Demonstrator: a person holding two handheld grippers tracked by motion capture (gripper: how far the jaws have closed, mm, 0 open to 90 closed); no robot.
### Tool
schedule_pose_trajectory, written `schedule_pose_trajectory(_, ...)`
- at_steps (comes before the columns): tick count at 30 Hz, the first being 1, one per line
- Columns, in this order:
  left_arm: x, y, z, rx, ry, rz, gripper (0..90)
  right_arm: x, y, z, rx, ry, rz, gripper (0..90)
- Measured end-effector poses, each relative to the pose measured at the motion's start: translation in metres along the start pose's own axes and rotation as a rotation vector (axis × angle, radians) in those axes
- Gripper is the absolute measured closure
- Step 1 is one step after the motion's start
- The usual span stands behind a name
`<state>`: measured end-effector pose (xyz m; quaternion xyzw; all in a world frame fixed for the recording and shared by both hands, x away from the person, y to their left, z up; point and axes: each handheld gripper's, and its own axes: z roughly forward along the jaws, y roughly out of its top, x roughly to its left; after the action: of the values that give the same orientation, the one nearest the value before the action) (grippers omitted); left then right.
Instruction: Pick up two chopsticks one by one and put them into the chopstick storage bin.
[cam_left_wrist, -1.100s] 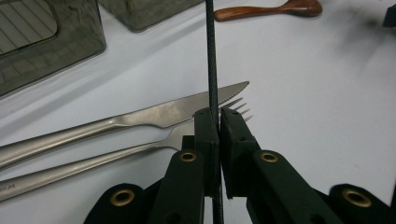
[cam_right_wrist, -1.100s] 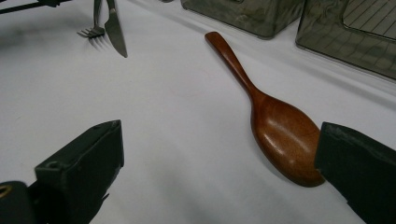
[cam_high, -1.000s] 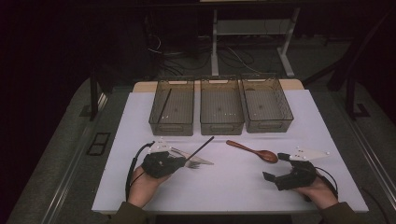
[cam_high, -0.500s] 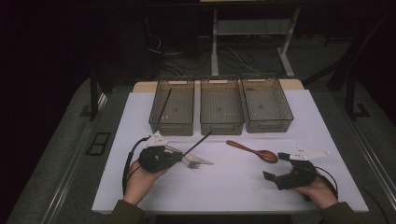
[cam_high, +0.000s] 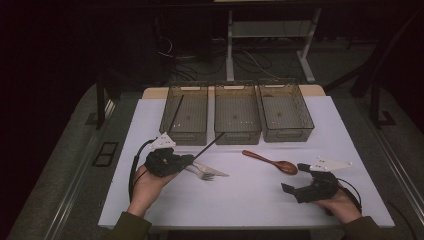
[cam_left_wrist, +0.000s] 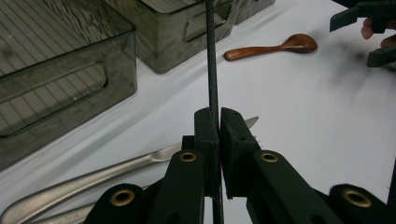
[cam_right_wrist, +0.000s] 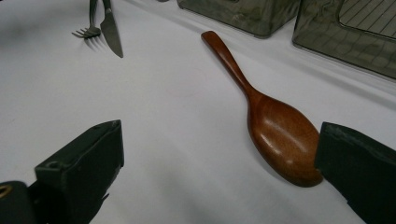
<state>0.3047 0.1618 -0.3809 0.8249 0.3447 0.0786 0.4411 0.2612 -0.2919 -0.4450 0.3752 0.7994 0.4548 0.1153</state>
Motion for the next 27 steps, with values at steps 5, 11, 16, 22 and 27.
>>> schedule_pose_trajectory(5,0.003,0.005,-0.001,-0.012,0.006,-0.003,85.2,0.0,0.0,0.0,0.001,-0.001,0.002,1.1)
schedule_pose_trajectory(11,0.009,0.012,-0.003,-0.02,0.013,-0.008,85.2,-0.001,0.0,0.0,0.003,-0.006,0.009,1.1)
schedule_pose_trajectory(16,0.013,0.019,-0.003,-0.03,0.019,-0.019,85.2,-0.001,-0.001,-0.001,0.002,-0.008,0.014,1.1)
schedule_pose_trajectory(22,0.021,0.029,-0.005,-0.035,0.029,-0.02,85.2,-0.002,-0.001,-0.002,-0.003,-0.01,0.018,1.1)
schedule_pose_trajectory(27,0.028,0.036,-0.007,-0.039,0.045,-0.027,85.2,-0.002,-0.001,-0.001,-0.004,-0.009,0.023,1.1)
